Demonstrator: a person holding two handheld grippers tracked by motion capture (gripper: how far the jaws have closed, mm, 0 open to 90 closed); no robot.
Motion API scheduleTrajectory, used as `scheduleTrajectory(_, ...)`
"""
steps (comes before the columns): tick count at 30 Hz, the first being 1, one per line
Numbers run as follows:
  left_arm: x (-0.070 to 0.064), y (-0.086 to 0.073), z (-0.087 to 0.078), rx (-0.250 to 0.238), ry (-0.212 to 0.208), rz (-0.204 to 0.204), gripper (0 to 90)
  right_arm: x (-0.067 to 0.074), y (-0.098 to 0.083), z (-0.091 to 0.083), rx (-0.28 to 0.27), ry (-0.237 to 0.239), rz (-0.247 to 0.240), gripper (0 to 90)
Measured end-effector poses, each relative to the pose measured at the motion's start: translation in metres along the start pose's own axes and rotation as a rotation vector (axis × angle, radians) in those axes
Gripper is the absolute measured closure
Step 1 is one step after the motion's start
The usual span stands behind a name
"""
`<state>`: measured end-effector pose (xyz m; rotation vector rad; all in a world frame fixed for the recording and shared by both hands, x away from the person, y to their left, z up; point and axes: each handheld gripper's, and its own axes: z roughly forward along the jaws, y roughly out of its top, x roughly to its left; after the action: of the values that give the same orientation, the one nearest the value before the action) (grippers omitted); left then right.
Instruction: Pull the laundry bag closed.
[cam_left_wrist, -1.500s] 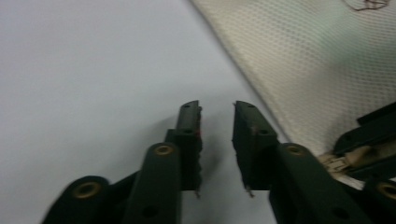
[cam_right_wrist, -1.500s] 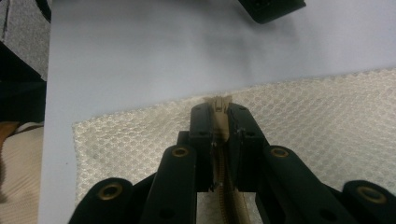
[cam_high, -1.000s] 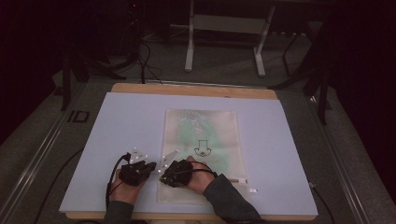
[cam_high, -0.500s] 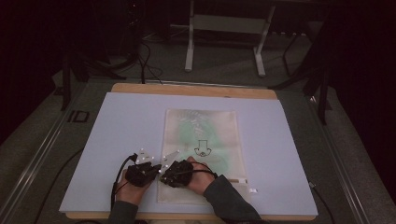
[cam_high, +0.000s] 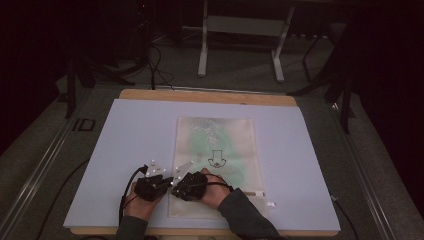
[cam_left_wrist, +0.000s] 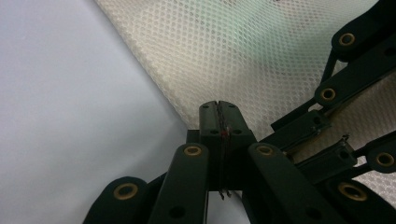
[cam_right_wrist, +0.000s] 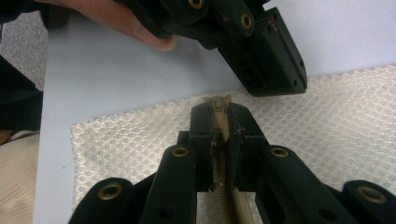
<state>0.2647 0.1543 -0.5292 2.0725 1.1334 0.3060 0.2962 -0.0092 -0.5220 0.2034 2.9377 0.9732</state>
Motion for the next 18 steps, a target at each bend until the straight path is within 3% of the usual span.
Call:
scheduleTrajectory(8,0.0033,-0.002,0.003,0.018,-0.011,-0.012,88.8,0.0006,0.0003,0.0,0.002,-0.004,-0.003,81.8)
scheduleTrajectory(18,0.0,-0.0019,0.0035,0.024,0.015,0.014,89.4,-0.0006,0.002,-0.0013,0.017,0.005,-0.003,82.1)
